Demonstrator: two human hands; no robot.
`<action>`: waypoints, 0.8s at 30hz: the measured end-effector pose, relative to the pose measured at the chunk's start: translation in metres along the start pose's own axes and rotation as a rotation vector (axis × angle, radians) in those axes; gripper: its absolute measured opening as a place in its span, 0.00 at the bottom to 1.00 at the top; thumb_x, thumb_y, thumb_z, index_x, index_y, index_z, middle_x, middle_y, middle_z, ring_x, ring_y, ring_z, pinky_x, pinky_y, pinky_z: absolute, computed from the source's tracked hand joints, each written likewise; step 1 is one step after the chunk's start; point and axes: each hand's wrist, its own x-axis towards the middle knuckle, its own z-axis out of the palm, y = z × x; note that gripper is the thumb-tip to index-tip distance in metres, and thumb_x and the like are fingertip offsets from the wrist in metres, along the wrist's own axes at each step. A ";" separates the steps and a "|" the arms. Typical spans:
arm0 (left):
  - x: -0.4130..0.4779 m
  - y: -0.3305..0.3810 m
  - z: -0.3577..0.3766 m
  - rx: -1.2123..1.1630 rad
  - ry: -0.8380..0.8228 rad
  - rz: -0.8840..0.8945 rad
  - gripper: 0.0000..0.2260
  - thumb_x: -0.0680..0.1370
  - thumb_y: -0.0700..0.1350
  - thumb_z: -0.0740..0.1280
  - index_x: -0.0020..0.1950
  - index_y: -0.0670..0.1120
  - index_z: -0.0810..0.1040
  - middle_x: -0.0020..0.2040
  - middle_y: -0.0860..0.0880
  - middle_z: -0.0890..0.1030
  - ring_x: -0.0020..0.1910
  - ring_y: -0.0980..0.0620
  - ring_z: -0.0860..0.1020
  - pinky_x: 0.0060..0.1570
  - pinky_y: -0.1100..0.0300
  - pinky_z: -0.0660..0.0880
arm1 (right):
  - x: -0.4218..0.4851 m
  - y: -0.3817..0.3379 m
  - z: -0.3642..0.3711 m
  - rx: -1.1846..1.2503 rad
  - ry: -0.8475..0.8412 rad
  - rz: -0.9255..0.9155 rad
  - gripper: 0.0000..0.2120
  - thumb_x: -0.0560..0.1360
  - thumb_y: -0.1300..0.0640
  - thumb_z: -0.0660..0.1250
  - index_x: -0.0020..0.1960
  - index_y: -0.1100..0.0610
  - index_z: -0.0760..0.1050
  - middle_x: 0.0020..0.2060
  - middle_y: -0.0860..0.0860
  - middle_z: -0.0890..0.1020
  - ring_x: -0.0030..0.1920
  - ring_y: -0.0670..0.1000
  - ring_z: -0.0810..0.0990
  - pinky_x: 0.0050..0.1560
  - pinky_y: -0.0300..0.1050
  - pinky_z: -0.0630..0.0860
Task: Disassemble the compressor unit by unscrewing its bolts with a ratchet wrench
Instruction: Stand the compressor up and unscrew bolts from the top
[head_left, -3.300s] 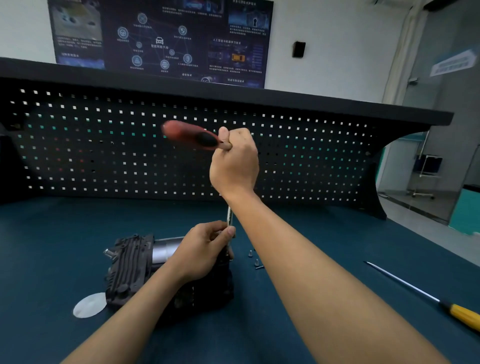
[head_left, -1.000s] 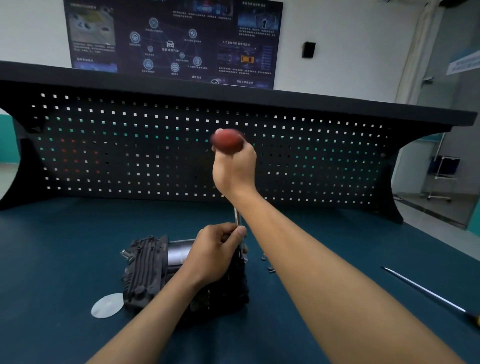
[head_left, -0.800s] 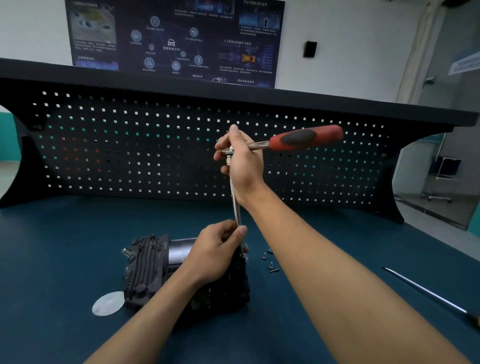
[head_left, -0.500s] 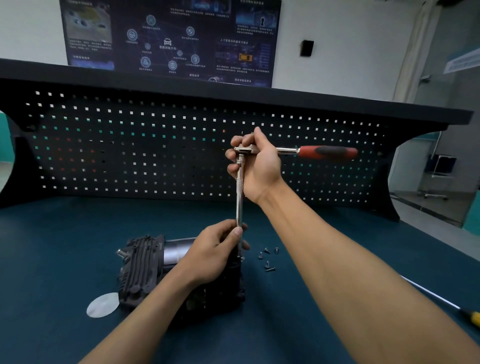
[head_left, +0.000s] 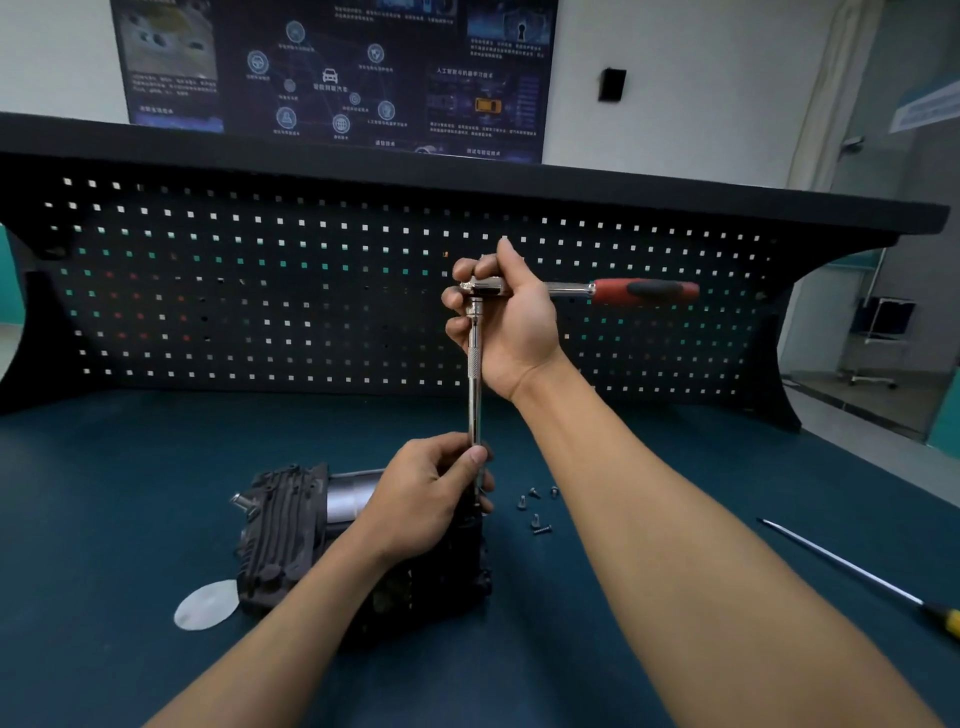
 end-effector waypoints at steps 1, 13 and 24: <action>0.000 0.000 0.000 0.000 0.008 -0.004 0.09 0.83 0.43 0.62 0.50 0.40 0.78 0.39 0.43 0.83 0.36 0.46 0.84 0.49 0.41 0.80 | 0.000 0.001 0.003 -0.064 0.019 -0.038 0.23 0.85 0.47 0.53 0.35 0.54 0.71 0.36 0.48 0.79 0.31 0.47 0.74 0.30 0.39 0.66; -0.003 0.007 0.002 0.063 0.039 0.015 0.11 0.83 0.45 0.62 0.48 0.40 0.79 0.41 0.41 0.83 0.38 0.44 0.84 0.48 0.45 0.80 | 0.003 0.026 0.016 -0.749 0.340 -0.640 0.22 0.83 0.51 0.57 0.34 0.57 0.74 0.28 0.51 0.77 0.30 0.47 0.76 0.41 0.49 0.76; -0.004 0.007 0.002 0.128 0.057 0.055 0.12 0.83 0.46 0.62 0.49 0.41 0.82 0.41 0.44 0.85 0.37 0.50 0.85 0.39 0.57 0.79 | 0.000 0.031 0.023 -1.356 0.501 -1.065 0.17 0.81 0.54 0.62 0.36 0.59 0.76 0.38 0.49 0.82 0.45 0.53 0.76 0.41 0.48 0.68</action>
